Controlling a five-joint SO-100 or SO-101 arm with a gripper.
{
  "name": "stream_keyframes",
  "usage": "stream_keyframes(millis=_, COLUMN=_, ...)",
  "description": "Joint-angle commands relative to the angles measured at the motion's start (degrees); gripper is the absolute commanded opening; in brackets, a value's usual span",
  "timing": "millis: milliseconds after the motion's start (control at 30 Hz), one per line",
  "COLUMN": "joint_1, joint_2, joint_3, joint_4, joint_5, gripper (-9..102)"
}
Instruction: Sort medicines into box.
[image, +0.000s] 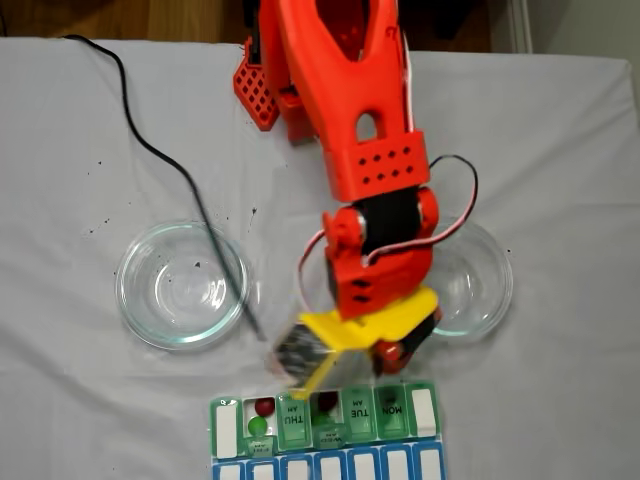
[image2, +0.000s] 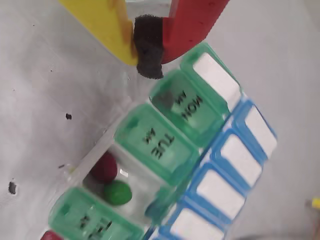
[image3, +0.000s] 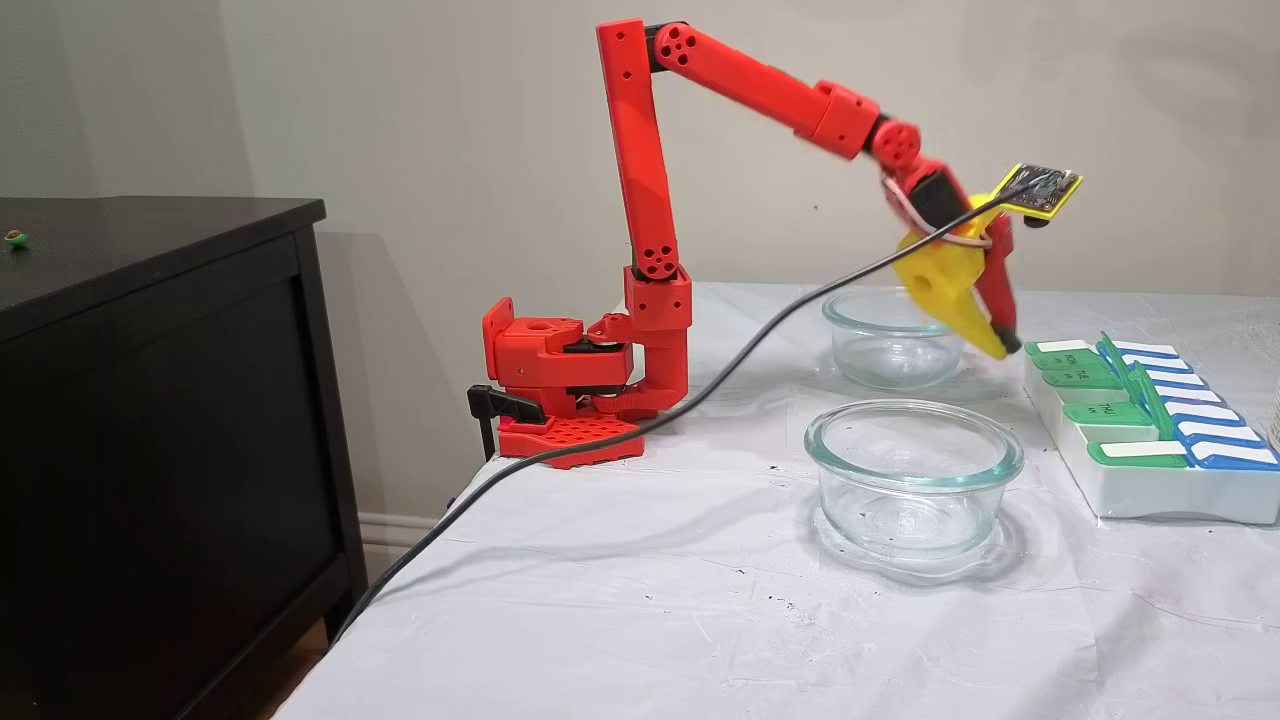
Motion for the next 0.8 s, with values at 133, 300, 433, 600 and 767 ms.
stream_keyframes(millis=133, joint_1=8.0, joint_2=6.59, joint_3=-9.05, joint_4=-3.08, joint_5=10.9, gripper=0)
stream_keyframes(millis=300, joint_1=9.14, joint_2=6.59, joint_3=-9.4, joint_4=-3.78, joint_5=13.45, gripper=0)
stream_keyframes(millis=433, joint_1=9.49, joint_2=7.65, joint_3=-8.53, joint_4=-6.59, joint_5=14.41, gripper=0)
stream_keyframes(millis=600, joint_1=7.21, joint_2=6.24, joint_3=-6.24, joint_4=-11.07, joint_5=13.45, gripper=0)
stream_keyframes(millis=767, joint_1=6.42, joint_2=3.78, joint_3=-4.04, joint_4=-17.67, joint_5=12.04, gripper=0)
